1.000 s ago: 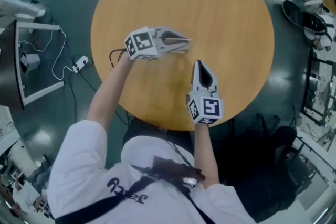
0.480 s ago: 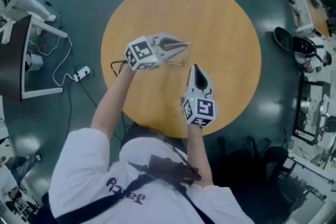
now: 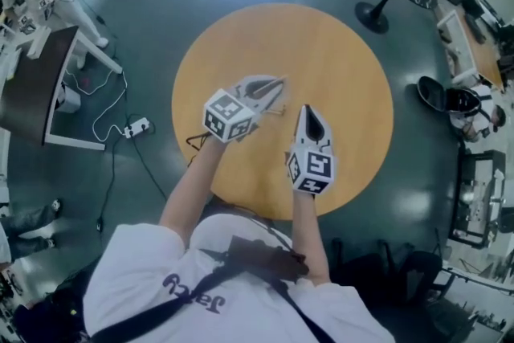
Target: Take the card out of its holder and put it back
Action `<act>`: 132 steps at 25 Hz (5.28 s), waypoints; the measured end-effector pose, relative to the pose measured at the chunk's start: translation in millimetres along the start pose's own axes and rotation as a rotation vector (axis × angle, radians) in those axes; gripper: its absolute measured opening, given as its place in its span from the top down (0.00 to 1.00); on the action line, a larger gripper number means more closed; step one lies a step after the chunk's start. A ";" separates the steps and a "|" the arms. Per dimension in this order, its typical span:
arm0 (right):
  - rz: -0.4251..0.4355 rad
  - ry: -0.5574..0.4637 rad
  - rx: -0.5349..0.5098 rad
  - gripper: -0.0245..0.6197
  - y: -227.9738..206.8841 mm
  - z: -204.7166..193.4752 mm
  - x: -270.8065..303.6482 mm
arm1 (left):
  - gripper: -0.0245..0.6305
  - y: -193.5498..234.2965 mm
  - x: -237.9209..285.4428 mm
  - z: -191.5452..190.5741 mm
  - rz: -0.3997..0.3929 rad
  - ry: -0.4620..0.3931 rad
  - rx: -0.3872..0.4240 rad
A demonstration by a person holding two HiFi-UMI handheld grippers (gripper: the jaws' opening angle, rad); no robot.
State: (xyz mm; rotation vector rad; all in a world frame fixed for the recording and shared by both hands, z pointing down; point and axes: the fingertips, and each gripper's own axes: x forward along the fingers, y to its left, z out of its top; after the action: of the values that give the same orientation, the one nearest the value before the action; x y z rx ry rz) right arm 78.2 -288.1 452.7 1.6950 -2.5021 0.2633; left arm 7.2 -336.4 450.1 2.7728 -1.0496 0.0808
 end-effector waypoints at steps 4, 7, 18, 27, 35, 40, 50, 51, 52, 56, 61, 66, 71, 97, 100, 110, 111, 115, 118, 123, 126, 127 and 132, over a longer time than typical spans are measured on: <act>-0.021 -0.033 -0.043 0.94 -1.5 9.4 -12.6 | 0.92 -7.1 -17.2 2.3 0.150 -0.034 -0.014; -0.027 -0.051 -0.061 0.94 2.2 13.9 -23.9 | 0.92 -14.6 -36.1 4.3 0.250 -0.054 0.007; 0.030 -0.089 -0.070 0.94 20.4 16.2 -58.2 | 0.92 -49.1 -85.0 0.3 0.462 -0.079 0.072; 0.066 -0.092 -0.062 0.94 32.7 12.5 -73.9 | 0.92 -67.3 -103.1 -3.7 0.488 -0.093 0.062; 0.098 -0.094 -0.066 0.94 46.1 11.2 -78.2 | 0.92 -74.8 -110.2 -2.6 0.482 -0.114 0.055; 0.105 -0.096 -0.063 0.94 46.2 11.5 -76.6 | 0.92 -75.4 -108.5 -5.1 0.474 -0.112 0.057; 0.135 -0.084 -0.037 0.94 56.8 -0.2 -59.0 | 0.92 -60.7 -115.6 -8.2 0.476 -0.111 0.056; 0.137 -0.081 -0.032 0.94 56.6 -2.6 -56.0 | 0.92 -57.6 -115.2 -10.8 0.476 -0.107 0.054; 0.138 -0.078 -0.026 0.94 55.7 -4.3 -53.4 | 0.92 -54.9 -114.4 -12.8 0.474 -0.104 0.053; 0.140 -0.077 -0.002 0.94 58.4 -2.5 -43.2 | 0.92 -45.0 -118.1 -9.3 0.465 -0.092 0.057; 0.141 -0.080 0.025 0.94 60.3 2.4 -30.5 | 0.92 -31.4 -122.7 -5.7 0.454 -0.073 0.066; 0.133 -0.073 0.036 0.94 56.0 -0.8 -18.9 | 0.92 -14.7 -119.5 -7.0 0.433 -0.068 0.084; 0.122 -0.073 0.033 0.94 50.4 1.5 -7.2 | 0.92 -3.2 -108.4 -4.9 0.397 -0.059 0.092; 0.030 0.027 0.029 0.94 35.6 -13.7 31.6 | 0.92 66.9 -64.1 -16.7 0.190 0.082 0.140; 0.022 0.048 0.039 0.94 24.7 -20.0 33.7 | 0.92 70.5 -46.1 -23.0 0.140 0.109 0.154; 0.017 0.083 0.061 0.94 13.8 -34.2 39.5 | 0.92 59.4 -0.5 -44.6 -0.125 0.155 0.150; 0.019 0.086 0.068 0.94 12.9 -35.4 39.6 | 0.92 54.9 3.3 -48.4 -0.168 0.167 0.156; 0.053 0.098 0.091 0.94 13.7 -43.9 39.7 | 0.92 40.6 15.1 -65.0 -0.338 0.192 0.207; 0.071 0.113 0.108 0.94 11.7 -53.6 38.2 | 0.92 35.0 23.8 -75.6 -0.413 0.197 0.204; 0.063 0.133 0.105 0.94 6.5 -65.8 36.0 | 0.92 27.3 34.2 -94.2 -0.517 0.223 0.223; 0.054 0.141 0.101 0.94 3.8 -67.6 34.8 | 0.92 23.1 38.7 -104.0 -0.584 0.226 0.215; 0.052 0.142 0.101 0.94 2.2 -68.2 34.5 | 0.92 21.0 40.0 -107.4 -0.606 0.231 0.209; 0.036 0.159 0.104 0.94 -2.0 -75.8 36.1 | 0.92 19.1 47.9 -121.3 -0.672 0.232 0.200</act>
State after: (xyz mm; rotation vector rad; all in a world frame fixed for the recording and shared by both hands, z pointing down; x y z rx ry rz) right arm 66.0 -306.2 533.8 1.5963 -2.4428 0.5182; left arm 31.8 -359.5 577.4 3.0333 -0.0316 0.4177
